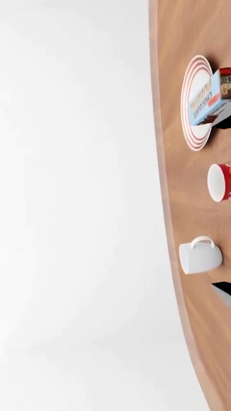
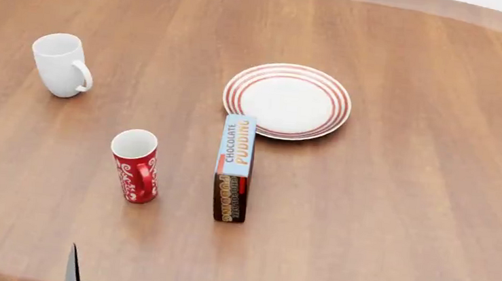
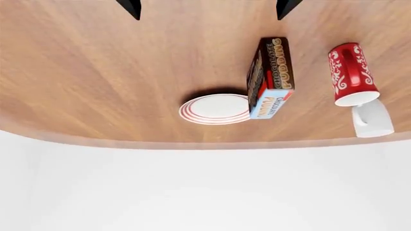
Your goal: Pick up the red mug and put it on the plate
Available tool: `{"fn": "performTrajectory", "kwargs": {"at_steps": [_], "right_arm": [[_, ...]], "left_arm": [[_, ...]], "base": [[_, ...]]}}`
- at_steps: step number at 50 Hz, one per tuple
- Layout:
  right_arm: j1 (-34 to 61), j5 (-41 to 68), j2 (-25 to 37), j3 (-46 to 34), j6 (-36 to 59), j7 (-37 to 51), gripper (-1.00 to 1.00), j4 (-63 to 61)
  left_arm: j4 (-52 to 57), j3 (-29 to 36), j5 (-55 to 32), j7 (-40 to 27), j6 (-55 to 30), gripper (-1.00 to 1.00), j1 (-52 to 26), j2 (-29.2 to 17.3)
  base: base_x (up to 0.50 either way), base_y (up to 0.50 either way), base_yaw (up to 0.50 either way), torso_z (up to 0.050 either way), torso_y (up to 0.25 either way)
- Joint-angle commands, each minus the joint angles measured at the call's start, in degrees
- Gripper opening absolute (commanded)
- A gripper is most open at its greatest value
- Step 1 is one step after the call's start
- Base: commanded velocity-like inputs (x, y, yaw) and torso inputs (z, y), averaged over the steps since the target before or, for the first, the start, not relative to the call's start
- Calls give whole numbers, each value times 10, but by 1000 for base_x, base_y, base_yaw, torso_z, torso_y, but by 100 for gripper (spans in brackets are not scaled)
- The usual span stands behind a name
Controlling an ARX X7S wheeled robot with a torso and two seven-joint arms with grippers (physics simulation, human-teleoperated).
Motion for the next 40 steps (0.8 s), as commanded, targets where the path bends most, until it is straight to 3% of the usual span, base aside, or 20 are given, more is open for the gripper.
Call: {"fn": "performTrajectory", "kwargs": {"at_steps": [1,20,40], "right_arm": [[1,6,6,-7,-2,6,100,1],[-2,18,16,-17,-22,6,100,-1],[-1,27,25,-30,-27,5,100,0]], "left_arm": [[-15,6,15,-23,35,100,-5,-5],[-17,21,11,-26,38,100,-7,-16],[-15,32,-1,-30,34,100,-8,-23]], "base": [[0,0,0,0,0],[0,8,0,0,0],[2,150,0,0,0]]}}
